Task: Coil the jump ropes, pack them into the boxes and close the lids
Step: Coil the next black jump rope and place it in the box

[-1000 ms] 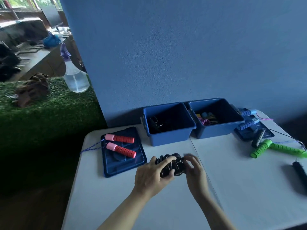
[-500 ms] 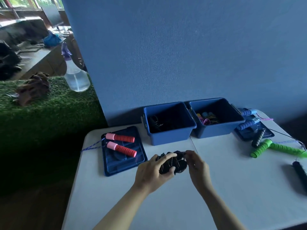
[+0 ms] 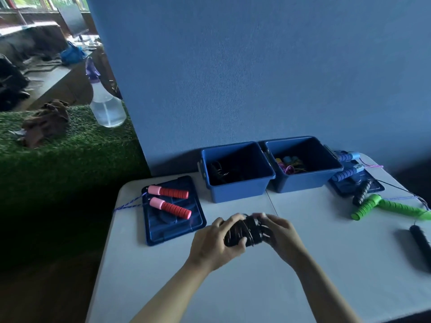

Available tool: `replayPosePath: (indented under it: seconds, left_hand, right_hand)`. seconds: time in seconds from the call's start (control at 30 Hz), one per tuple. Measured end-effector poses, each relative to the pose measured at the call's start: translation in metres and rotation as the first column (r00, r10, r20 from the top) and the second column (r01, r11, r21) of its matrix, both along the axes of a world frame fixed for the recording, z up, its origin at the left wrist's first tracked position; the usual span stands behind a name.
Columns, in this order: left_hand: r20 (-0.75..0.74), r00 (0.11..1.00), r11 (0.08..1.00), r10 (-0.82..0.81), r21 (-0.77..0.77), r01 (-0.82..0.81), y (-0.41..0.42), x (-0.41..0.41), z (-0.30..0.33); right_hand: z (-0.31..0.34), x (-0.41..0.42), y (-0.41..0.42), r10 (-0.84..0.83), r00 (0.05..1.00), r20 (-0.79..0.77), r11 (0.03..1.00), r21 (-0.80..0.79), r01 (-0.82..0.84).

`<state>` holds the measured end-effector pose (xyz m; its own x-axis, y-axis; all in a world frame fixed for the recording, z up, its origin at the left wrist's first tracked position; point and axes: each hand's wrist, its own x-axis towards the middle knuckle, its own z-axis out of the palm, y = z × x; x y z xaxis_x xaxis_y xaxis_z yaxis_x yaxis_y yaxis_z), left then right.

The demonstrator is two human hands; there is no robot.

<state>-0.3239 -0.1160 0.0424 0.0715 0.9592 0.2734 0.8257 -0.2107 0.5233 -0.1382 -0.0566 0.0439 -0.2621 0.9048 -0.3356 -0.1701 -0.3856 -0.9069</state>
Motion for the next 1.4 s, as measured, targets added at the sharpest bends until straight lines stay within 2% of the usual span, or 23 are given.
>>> replayPosePath:
  seconds: [0.13, 0.2, 0.3, 0.43, 0.6, 0.67, 0.77, 0.93, 1.03, 1.2, 1.27, 1.4]
  left_hand:
    - [0.080, 0.988, 0.987, 0.130, -0.106, -0.121, 0.009, 0.001, -0.001]
    - [0.137, 0.978, 0.981, 0.154, -0.140, -0.135, 0.012, 0.002, -0.004]
    - [0.138, 0.973, 0.976, 0.186, -0.137, -0.167, 0.014, 0.006, -0.009]
    - [0.204, 0.944, 0.961, 0.258, -0.152, -0.230, 0.018, 0.017, -0.006]
    - [0.245, 0.916, 0.942, 0.319, -0.184, -0.279, 0.024, 0.029, 0.007]
    - [0.311, 0.894, 0.939, 0.323, -0.221, -0.262, 0.028, 0.033, 0.008]
    - [0.526, 0.778, 0.931, 0.342, -0.303, -0.204, 0.035, 0.039, 0.008]
    - [0.609, 0.733, 0.940, 0.304, -0.316, -0.127, 0.046, 0.048, 0.014]
    - [0.630, 0.717, 0.943, 0.298, -0.312, -0.117, 0.055, 0.045, 0.015]
    - [0.660, 0.702, 0.952, 0.266, -0.294, -0.084, 0.076, 0.034, 0.010]
    - [0.618, 0.744, 0.956, 0.254, -0.278, -0.095, 0.085, 0.027, 0.005]
    - [0.586, 0.784, 0.923, 0.205, -0.382, 0.044, 0.112, 0.015, 0.005]
  right_hand:
    - [0.001, -0.002, -0.007, 0.007, 0.999, -0.042, 1.000, 0.003, -0.007]
    - [0.001, -0.010, -0.012, 0.043, 0.999, 0.030, 0.997, 0.058, -0.044]
    - [-0.002, -0.023, -0.016, -0.004, 0.988, 0.153, 0.997, 0.073, -0.007]
    - [-0.003, -0.033, -0.017, -0.050, 0.998, 0.044, 0.999, 0.024, 0.049]
    - [-0.006, -0.042, -0.017, -0.013, 0.995, -0.100, 0.998, -0.061, 0.007]
    - [-0.005, -0.043, -0.011, -0.011, 0.997, -0.080, 0.998, -0.063, 0.006]
    - [0.000, -0.048, -0.005, -0.038, 0.998, -0.055, 0.999, -0.022, 0.037]
    - [0.006, -0.054, 0.009, -0.229, 0.972, 0.050, 0.966, 0.137, 0.220]
    - [0.005, -0.054, 0.014, -0.316, 0.941, 0.121, 0.938, 0.192, 0.290]
    - [0.002, -0.044, 0.035, -0.087, 0.994, 0.059, 0.994, 0.073, 0.083]
    - [0.004, -0.037, 0.048, -0.066, 0.997, 0.045, 0.993, 0.102, 0.061]
    - [0.012, -0.030, 0.082, -0.124, 0.983, 0.136, 0.971, 0.219, 0.092]
